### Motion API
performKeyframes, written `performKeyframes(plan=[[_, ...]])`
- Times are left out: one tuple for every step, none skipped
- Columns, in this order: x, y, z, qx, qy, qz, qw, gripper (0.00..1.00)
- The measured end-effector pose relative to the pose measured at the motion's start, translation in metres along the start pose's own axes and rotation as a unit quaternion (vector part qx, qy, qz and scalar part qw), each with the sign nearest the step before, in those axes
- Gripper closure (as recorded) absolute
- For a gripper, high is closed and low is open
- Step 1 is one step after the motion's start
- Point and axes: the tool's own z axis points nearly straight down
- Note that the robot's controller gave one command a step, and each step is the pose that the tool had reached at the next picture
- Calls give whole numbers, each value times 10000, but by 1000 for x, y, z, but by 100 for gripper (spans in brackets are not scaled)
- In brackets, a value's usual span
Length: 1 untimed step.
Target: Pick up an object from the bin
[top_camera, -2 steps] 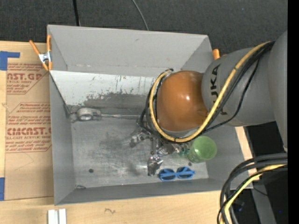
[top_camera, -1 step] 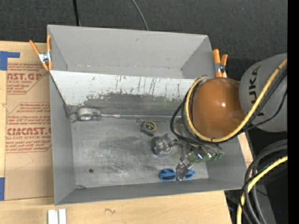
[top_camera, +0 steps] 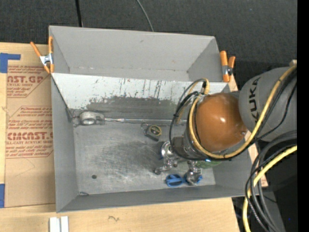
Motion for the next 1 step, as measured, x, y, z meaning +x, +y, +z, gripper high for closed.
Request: performKeyframes(plan=[[-16,-34,0,-39,30,-1883,9821,0]])
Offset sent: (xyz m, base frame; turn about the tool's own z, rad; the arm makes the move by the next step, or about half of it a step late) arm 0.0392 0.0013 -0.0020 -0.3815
